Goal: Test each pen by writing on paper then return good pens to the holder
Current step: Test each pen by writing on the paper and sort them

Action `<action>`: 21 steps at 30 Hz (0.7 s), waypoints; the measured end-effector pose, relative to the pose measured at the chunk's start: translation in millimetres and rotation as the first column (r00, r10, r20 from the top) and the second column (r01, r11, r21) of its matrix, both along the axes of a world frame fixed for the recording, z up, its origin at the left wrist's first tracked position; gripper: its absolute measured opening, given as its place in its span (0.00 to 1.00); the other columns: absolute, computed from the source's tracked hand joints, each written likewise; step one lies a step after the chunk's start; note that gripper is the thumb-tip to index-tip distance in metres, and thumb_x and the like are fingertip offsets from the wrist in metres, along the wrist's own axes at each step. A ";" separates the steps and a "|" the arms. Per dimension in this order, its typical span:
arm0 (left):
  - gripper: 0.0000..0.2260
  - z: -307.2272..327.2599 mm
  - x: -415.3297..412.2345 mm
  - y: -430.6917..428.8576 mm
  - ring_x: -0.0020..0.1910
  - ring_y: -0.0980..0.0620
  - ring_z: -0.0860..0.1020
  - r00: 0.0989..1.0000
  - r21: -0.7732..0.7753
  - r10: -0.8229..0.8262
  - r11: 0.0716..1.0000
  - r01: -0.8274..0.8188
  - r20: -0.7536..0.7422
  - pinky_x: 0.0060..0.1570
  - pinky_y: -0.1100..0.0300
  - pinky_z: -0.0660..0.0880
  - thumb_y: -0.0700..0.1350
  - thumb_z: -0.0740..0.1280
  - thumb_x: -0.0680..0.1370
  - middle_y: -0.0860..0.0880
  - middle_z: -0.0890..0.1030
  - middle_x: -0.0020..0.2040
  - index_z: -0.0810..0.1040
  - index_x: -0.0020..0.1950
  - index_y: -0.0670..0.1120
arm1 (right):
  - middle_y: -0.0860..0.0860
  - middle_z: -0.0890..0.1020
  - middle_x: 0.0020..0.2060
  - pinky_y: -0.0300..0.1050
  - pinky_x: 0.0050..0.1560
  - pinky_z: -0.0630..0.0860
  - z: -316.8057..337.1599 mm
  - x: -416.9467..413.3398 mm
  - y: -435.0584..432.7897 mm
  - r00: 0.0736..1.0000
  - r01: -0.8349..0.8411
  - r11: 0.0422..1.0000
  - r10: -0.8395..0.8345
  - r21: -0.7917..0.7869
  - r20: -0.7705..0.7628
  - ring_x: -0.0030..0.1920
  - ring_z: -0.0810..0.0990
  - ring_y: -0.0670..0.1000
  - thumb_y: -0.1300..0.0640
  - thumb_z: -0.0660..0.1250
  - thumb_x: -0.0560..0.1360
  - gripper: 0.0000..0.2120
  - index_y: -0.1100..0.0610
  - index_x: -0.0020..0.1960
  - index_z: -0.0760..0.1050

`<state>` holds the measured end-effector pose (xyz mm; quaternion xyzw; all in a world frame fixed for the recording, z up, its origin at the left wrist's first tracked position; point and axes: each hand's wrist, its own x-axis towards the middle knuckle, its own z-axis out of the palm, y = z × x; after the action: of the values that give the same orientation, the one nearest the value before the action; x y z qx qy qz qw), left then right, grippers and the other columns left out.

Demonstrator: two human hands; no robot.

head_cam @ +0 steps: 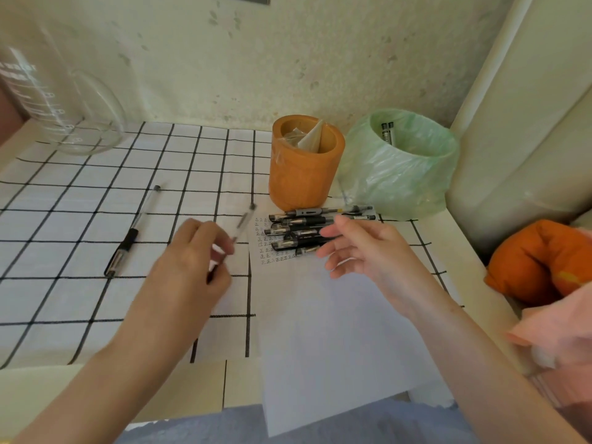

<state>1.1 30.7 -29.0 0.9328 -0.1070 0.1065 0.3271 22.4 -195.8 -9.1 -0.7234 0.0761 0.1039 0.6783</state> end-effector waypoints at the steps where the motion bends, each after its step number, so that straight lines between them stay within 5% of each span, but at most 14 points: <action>1: 0.10 5.4 -2.2 -8.0 0.42 0.61 0.77 0.999 -0.111 -0.040 0.993 0.038 -0.019 0.36 0.69 0.75 0.33 0.68 0.71 0.53 0.75 0.45 0.72 0.43 0.47 | 0.58 0.83 0.35 0.42 0.31 0.76 2.0 -2.0 2.2 0.998 -0.059 0.998 0.059 0.034 -0.015 0.31 0.78 0.51 0.50 0.63 0.77 0.17 0.64 0.53 0.78; 5: 0.10 19.3 -14.0 -36.9 0.45 0.60 0.78 0.967 -0.380 -0.242 0.904 0.195 -0.080 0.41 0.71 0.75 0.34 0.69 0.71 0.54 0.78 0.42 0.72 0.42 0.47 | 0.54 0.81 0.32 0.42 0.30 0.74 -0.9 -12.5 19.6 0.970 -0.243 0.966 0.245 0.092 -0.011 0.29 0.74 0.50 0.44 0.65 0.71 0.25 0.65 0.55 0.77; 10: 0.10 13.6 -14.8 -43.3 0.45 0.60 0.79 0.973 -0.456 -0.176 0.885 0.091 -0.149 0.41 0.70 0.75 0.42 0.69 0.72 0.56 0.77 0.44 0.70 0.47 0.51 | 0.53 0.78 0.29 0.40 0.29 0.72 -4.6 -12.0 21.2 0.988 -0.126 0.989 0.118 0.076 0.097 0.27 0.73 0.50 0.49 0.63 0.76 0.17 0.62 0.43 0.81; 14: 0.06 9.1 -14.3 -42.7 0.38 0.61 0.79 0.938 -0.409 -0.218 0.908 0.093 -0.270 0.38 0.70 0.74 0.47 0.65 0.75 0.56 0.80 0.41 0.74 0.50 0.57 | 0.53 0.79 0.29 0.40 0.28 0.72 -1.7 -10.4 15.6 0.989 -0.049 0.995 0.036 0.091 0.142 0.27 0.74 0.49 0.51 0.62 0.77 0.18 0.66 0.44 0.80; 21: 0.07 4.9 -19.3 -45.4 0.36 0.59 0.74 0.945 -0.298 -0.229 0.942 0.155 -0.232 0.35 0.67 0.67 0.57 0.56 0.76 0.57 0.76 0.35 0.73 0.47 0.58 | 0.52 0.79 0.29 0.40 0.28 0.72 -0.1 -14.1 20.3 0.985 -0.120 0.989 0.108 0.085 0.138 0.27 0.74 0.49 0.52 0.67 0.73 0.13 0.63 0.43 0.80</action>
<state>-18.2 -14.7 -24.2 0.8688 -0.1379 -0.0373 0.4741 8.3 -175.5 -9.1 -0.6997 -0.0157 0.0975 0.7076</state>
